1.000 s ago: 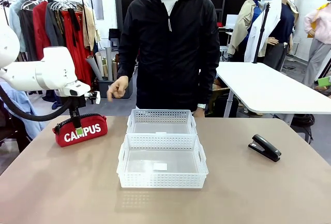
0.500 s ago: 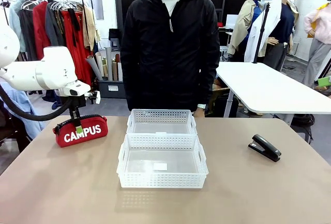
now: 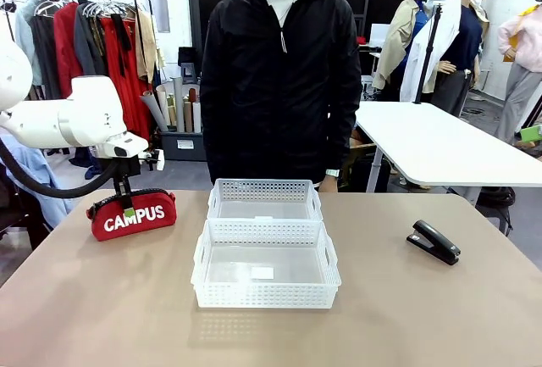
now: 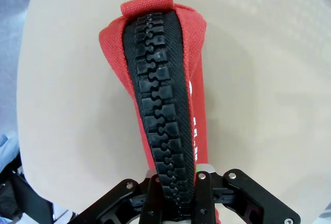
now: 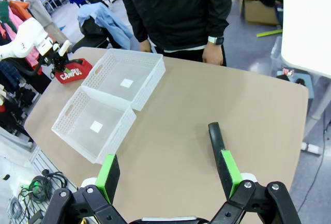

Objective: Distribute items into two baskets.
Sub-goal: Pick up the Pencil pouch that the person points to.

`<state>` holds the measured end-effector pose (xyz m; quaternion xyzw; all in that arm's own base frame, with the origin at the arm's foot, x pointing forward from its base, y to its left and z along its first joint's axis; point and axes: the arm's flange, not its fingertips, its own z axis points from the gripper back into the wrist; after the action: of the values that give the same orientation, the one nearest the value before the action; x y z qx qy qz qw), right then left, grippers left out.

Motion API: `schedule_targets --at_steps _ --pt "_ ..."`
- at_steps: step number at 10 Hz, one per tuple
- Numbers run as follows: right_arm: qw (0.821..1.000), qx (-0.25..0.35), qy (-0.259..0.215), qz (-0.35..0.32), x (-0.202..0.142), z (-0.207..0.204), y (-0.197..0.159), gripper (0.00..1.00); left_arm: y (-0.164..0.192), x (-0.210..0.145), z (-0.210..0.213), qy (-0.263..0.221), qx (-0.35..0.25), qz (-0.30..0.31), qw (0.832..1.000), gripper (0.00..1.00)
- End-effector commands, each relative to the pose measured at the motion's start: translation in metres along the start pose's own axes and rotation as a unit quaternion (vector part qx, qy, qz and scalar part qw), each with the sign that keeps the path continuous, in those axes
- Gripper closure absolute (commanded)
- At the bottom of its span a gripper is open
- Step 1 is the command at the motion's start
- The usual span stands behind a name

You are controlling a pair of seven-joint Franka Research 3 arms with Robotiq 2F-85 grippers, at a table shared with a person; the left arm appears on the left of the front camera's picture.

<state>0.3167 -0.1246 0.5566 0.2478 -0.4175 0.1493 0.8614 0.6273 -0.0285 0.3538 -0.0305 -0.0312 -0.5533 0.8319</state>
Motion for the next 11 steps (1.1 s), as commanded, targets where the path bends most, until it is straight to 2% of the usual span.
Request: schedule_targets --at_steps 1,2,3,5,6,7,9,11 --pt "1.000 0.004 -0.005 -0.001 0.002 -0.001 0.001 0.00 -0.002 -0.005 0.012 -0.003 0.006 0.024 1.000 1.00" --pt "1.000 0.004 -0.005 -0.001 0.002 -0.001 0.001 0.00 -0.003 -0.006 0.044 -0.032 0.001 0.077 0.997 1.00" --pt "1.000 0.004 -0.005 -0.001 0.002 -0.001 0.001 0.00 -0.006 -0.014 0.082 -0.041 0.043 0.126 0.990 1.00" --pt "1.000 0.004 -0.005 -0.001 0.002 -0.001 0.001 0.00 -0.016 -0.035 0.130 -0.038 0.097 0.171 0.980 1.00" --pt "1.000 0.004 -0.005 -0.001 0.002 -0.001 0.001 0.00 -0.021 -0.051 0.154 -0.030 0.089 0.228 0.969 1.00" --pt "1.000 0.004 -0.005 -0.001 0.002 -0.001 0.001 0.00 -0.027 -0.069 0.175 -0.019 0.106 0.260 0.960 1.00" --pt "1.000 0.004 -0.005 -0.001 0.002 -0.001 0.001 0.00 -0.052 -0.098 0.210 -0.002 0.089 0.304 0.949 1.00" --pt "1.000 0.004 -0.005 -0.001 0.002 -0.001 0.001 0.00 -0.079 -0.119 0.222 0.010 0.068 0.320 0.945 1.00"
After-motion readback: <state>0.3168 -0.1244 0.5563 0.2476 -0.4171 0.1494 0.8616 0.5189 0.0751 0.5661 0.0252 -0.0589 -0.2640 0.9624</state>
